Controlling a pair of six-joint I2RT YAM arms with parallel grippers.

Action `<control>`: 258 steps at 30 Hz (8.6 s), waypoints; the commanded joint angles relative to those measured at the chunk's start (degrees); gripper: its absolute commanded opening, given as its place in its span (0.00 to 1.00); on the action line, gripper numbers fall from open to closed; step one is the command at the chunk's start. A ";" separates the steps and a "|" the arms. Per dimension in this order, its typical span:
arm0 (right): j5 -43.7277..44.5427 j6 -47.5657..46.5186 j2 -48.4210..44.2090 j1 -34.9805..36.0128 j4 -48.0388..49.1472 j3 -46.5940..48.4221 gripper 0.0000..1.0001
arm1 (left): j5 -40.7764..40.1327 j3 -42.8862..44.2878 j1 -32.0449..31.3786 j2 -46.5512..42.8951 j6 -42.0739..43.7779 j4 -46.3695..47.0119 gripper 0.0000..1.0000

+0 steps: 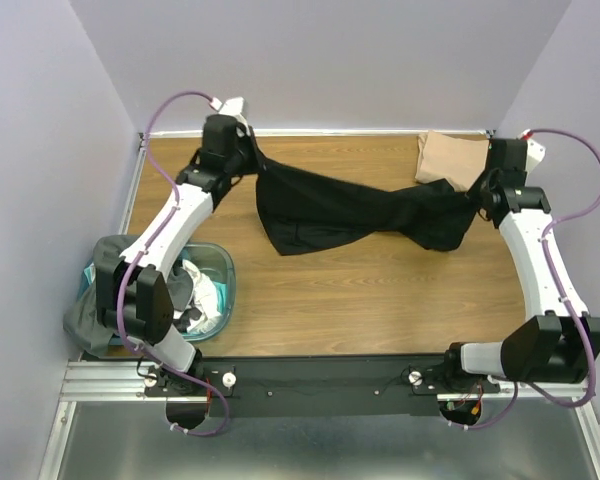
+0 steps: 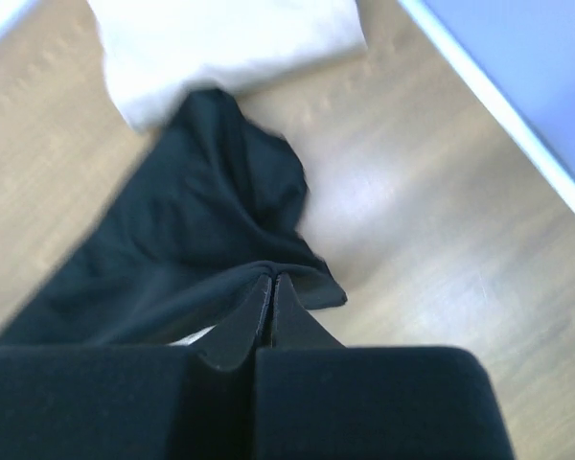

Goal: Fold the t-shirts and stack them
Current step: Flatten the tshirt out

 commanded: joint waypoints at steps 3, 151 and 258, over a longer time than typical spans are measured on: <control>2.32 -3.60 7.31 -0.29 3.68 12.43 0.00 | 1.67 8.66 4.50 1.15 3.15 -0.94 0.00; -8.84 -1.23 28.59 2.08 29.34 -12.25 0.93 | 15.04 -6.16 -2.35 28.49 -5.90 12.86 0.59; -18.77 -6.32 33.35 -1.08 18.18 2.61 0.98 | 4.34 18.92 1.25 25.36 6.93 0.03 0.60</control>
